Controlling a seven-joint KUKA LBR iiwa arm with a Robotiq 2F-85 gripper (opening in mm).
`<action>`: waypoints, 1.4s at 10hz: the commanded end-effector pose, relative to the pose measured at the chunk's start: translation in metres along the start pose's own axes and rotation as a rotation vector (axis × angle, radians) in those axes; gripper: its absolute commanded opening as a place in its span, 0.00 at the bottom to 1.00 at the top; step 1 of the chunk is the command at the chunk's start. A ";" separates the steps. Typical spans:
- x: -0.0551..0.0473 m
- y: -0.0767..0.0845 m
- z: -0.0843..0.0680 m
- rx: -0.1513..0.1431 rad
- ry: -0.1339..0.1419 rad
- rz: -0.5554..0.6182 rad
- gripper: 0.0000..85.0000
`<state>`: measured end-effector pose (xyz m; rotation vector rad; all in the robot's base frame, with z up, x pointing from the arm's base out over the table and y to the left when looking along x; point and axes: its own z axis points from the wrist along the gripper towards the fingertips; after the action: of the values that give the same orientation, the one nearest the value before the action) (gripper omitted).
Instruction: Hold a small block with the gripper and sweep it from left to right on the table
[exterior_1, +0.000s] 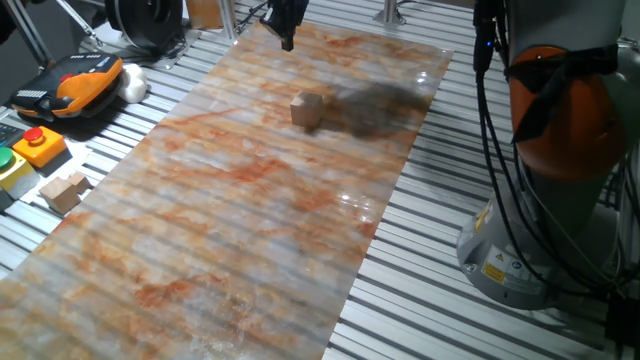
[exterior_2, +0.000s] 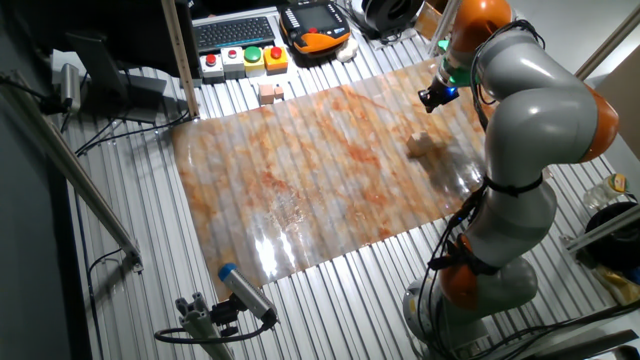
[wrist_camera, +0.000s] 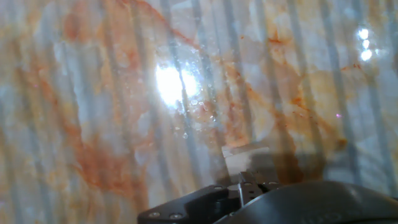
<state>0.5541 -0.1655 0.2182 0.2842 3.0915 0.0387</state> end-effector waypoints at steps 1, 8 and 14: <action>0.000 0.000 0.000 -0.013 0.001 0.007 0.00; -0.001 0.000 0.001 0.056 -0.014 -0.057 0.20; -0.014 0.008 0.037 0.055 0.022 -0.095 0.60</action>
<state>0.5710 -0.1599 0.1813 0.1414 3.1272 -0.0470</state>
